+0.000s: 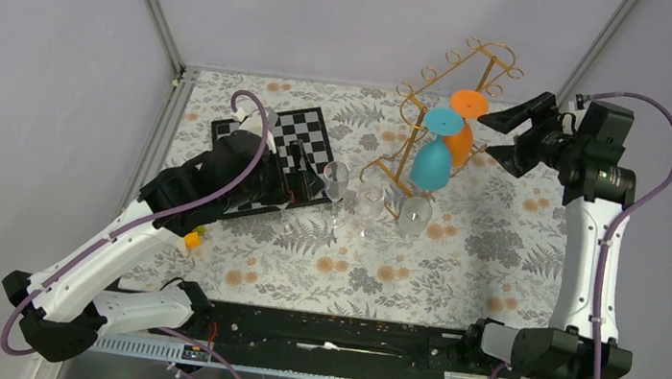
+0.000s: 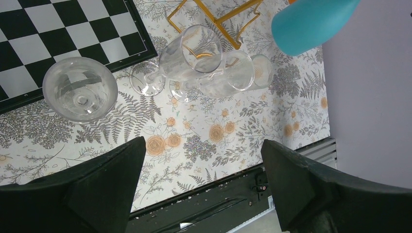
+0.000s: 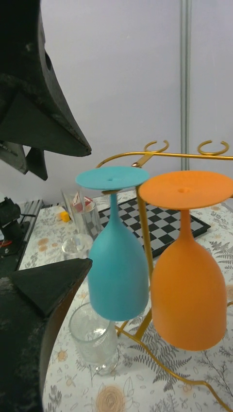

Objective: Place the wine glass upside down on the wine glass rack

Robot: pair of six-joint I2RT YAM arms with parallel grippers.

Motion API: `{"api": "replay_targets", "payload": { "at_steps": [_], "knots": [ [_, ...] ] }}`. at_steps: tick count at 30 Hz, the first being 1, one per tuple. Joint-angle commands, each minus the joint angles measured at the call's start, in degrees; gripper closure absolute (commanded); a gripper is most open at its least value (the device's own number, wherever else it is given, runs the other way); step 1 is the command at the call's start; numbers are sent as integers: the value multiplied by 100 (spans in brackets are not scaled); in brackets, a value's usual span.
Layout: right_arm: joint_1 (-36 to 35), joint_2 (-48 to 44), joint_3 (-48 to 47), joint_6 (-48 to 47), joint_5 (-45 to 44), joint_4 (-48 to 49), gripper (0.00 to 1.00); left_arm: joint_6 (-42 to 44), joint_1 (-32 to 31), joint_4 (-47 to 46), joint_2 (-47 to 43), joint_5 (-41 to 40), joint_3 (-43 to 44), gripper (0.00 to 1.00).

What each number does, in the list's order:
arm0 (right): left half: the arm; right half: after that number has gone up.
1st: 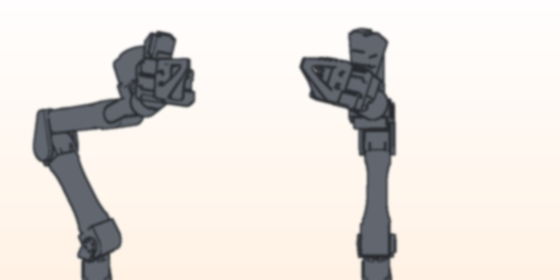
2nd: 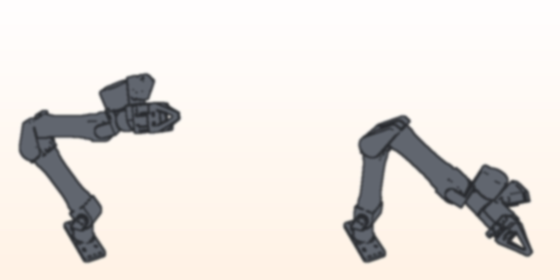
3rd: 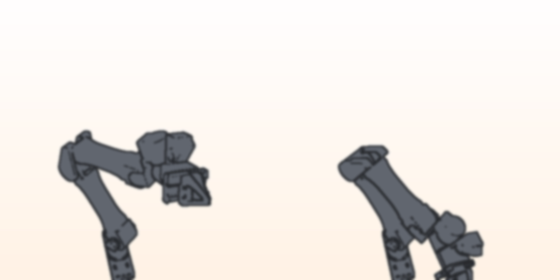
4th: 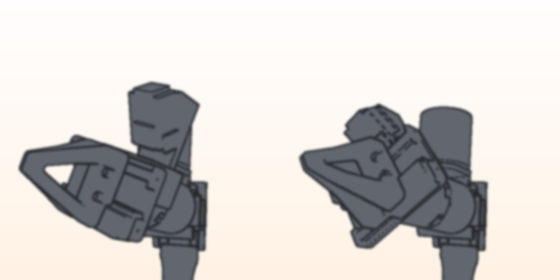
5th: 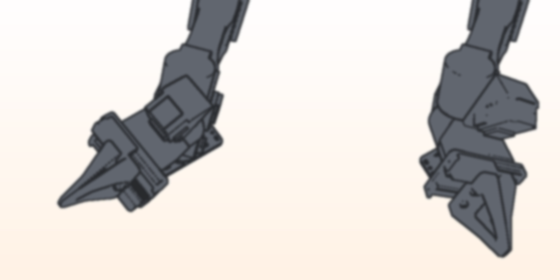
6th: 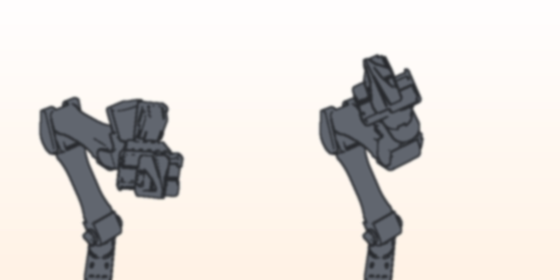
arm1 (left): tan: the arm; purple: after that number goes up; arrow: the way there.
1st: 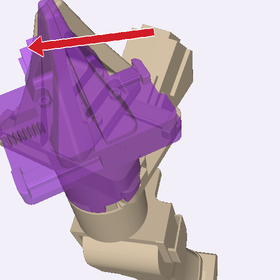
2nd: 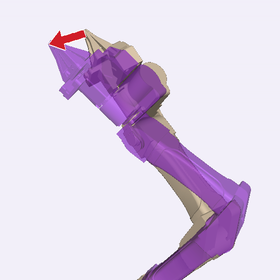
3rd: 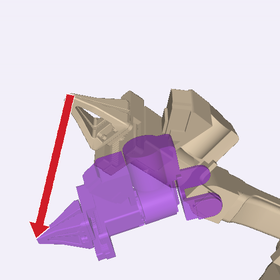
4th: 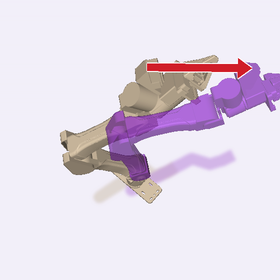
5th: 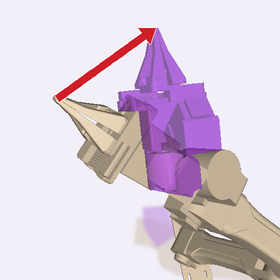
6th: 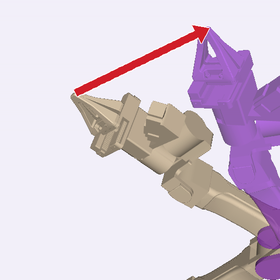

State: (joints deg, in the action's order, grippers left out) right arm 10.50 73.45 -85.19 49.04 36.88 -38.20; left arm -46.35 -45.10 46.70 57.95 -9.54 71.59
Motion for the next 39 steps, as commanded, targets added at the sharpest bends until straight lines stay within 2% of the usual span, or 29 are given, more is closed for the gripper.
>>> {"api": "replay_targets", "payload": {
  "at_steps": [1,12,18,31,39],
  "knots": [
    [4,-440,165,-603,-165,-506,16,86,36,-133,-119,28,-22,1],
    [4,-1344,1246,-1367,-250,-1189,16,303,70,470,72,654,182,1],
    [4,-1771,1806,-1743,-328,-1507,16,918,172,968,297,1247,513,1],
    [4,-2384,2736,-2260,-417,-1822,15,2453,312,2144,1290,644,1743,1],
    [4,-2598,3227,-2349,-358,-1796,15,3166,437,2452,2008,305,2357,6]
  ]
}}
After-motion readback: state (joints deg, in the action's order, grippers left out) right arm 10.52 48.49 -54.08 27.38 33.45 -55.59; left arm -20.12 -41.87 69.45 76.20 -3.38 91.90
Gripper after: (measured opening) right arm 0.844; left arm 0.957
